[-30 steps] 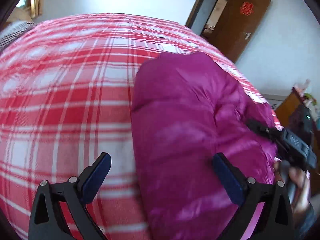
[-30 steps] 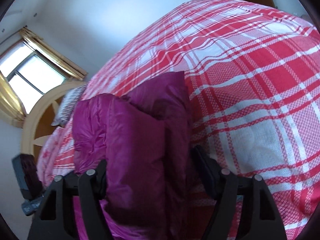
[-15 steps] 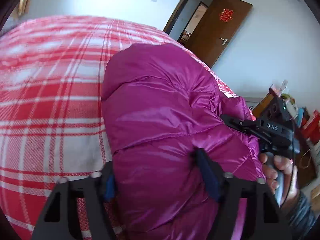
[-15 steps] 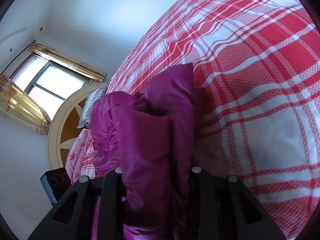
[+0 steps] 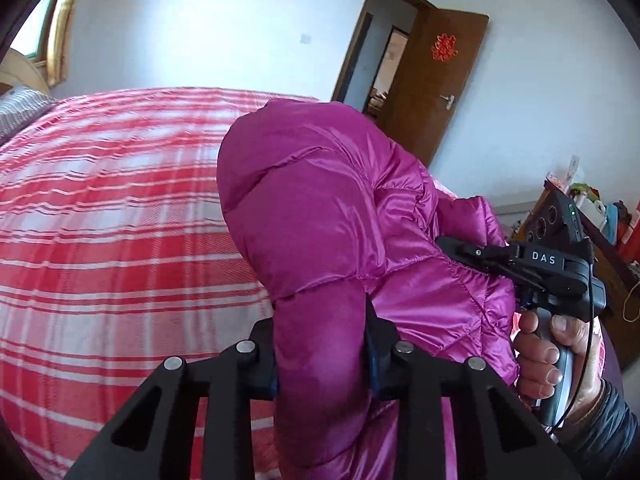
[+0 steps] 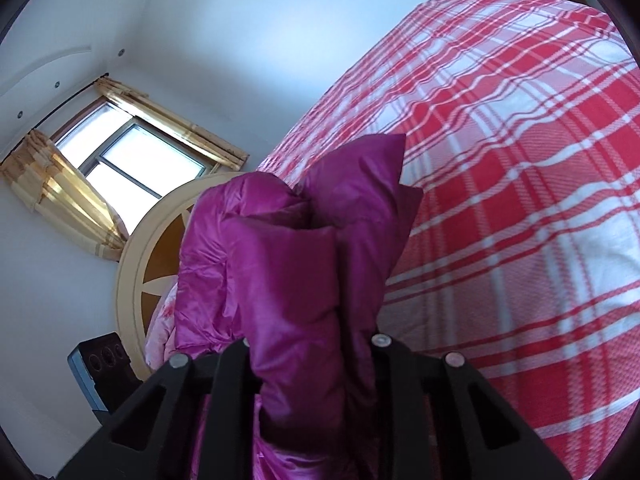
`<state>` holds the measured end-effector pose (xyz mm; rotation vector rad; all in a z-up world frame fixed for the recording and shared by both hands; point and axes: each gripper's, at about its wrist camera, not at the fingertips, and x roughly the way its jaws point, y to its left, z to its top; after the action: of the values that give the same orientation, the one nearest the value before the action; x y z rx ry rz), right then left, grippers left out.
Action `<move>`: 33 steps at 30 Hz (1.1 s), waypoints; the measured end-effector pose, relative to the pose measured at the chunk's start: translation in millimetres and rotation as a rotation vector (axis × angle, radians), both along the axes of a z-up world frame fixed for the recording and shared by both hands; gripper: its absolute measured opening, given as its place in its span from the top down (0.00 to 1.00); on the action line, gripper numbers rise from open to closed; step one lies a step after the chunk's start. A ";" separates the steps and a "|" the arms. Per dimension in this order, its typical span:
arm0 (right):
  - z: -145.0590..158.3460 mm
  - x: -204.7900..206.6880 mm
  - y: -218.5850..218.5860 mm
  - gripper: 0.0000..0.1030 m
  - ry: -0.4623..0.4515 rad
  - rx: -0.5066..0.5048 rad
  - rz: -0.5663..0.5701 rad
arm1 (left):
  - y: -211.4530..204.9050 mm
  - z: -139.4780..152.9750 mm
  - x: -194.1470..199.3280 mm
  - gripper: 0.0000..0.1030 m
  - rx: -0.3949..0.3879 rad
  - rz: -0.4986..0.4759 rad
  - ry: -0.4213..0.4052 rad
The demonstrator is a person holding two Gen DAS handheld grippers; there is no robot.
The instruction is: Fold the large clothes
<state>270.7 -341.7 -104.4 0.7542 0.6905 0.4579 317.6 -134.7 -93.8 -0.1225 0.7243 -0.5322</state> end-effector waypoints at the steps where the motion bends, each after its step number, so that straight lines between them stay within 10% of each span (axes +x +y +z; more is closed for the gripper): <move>1: 0.7 -0.7 1.3 0.78 -0.005 0.007 0.010 | 4.7 2.9 -3.3 0.69 0.011 0.008 -0.011; 33: 15.3 88.3 236.9 0.78 0.019 -0.041 0.375 | 226.5 -0.2 -9.9 0.71 0.000 0.361 -0.041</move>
<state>359.0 -104.8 -89.1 0.5905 0.8612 0.7761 307.6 91.7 -94.0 -0.2367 0.6441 -0.1893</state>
